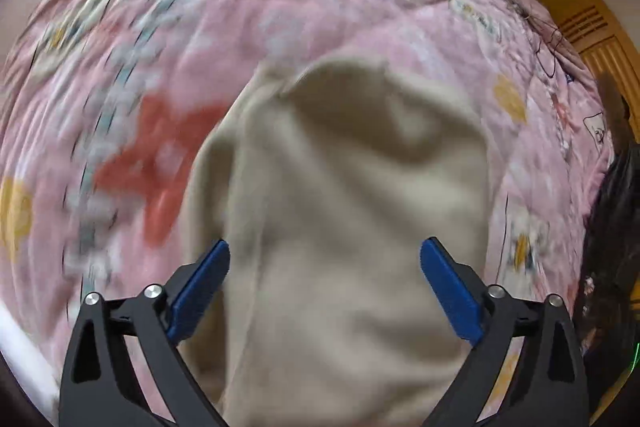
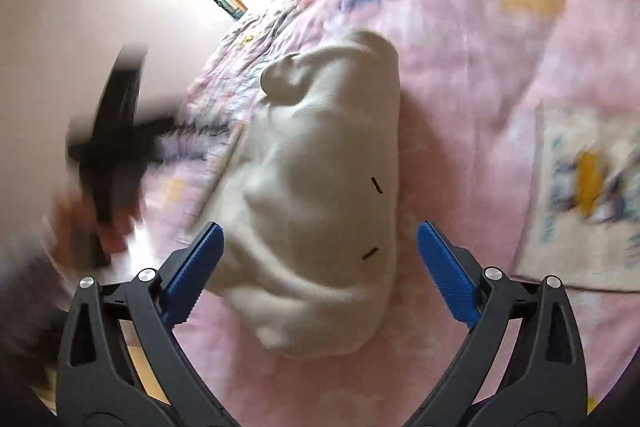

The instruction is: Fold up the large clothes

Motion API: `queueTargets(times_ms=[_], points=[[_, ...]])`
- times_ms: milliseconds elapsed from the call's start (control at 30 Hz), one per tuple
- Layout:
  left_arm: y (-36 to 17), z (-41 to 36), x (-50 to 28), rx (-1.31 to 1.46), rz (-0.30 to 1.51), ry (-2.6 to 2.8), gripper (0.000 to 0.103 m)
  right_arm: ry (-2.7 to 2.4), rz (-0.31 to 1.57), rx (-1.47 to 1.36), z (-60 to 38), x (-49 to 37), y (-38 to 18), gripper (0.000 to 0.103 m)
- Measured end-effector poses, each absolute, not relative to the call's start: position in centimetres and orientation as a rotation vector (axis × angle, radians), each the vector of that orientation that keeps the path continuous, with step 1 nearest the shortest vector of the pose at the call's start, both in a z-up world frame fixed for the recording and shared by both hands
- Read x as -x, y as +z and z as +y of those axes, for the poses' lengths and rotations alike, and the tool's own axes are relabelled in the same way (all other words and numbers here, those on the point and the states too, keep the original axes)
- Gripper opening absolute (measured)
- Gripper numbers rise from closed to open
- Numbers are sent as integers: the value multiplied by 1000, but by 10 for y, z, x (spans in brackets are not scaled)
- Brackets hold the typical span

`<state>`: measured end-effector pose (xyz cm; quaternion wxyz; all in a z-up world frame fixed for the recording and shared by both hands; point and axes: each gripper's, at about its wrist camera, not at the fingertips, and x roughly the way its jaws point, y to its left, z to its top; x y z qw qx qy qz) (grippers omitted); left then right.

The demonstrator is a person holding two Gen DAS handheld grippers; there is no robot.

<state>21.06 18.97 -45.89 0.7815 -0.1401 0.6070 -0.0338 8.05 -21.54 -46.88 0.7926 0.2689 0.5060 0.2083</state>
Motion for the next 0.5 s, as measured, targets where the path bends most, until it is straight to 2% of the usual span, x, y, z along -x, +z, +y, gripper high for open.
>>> queueTargets(times_ms=[67, 167, 300, 433, 500], points=[[-468, 217, -190, 354, 1356, -64, 95, 464, 1170, -766, -241, -110, -492, 95], [-489, 254, -176, 396, 1428, -40, 95, 478, 1176, -769, -254, -142, -505, 95], [-516, 289, -175, 513, 1470, -105, 95, 594, 1288, -864, -246, -177, -539, 95], [-530, 276, -184, 574, 1480, -278, 95, 646, 1408, -969, -224, -191, -580, 95], [-546, 269, -190, 515, 1520, -273, 95, 622, 1436, -898, -211, -196, -591, 97]])
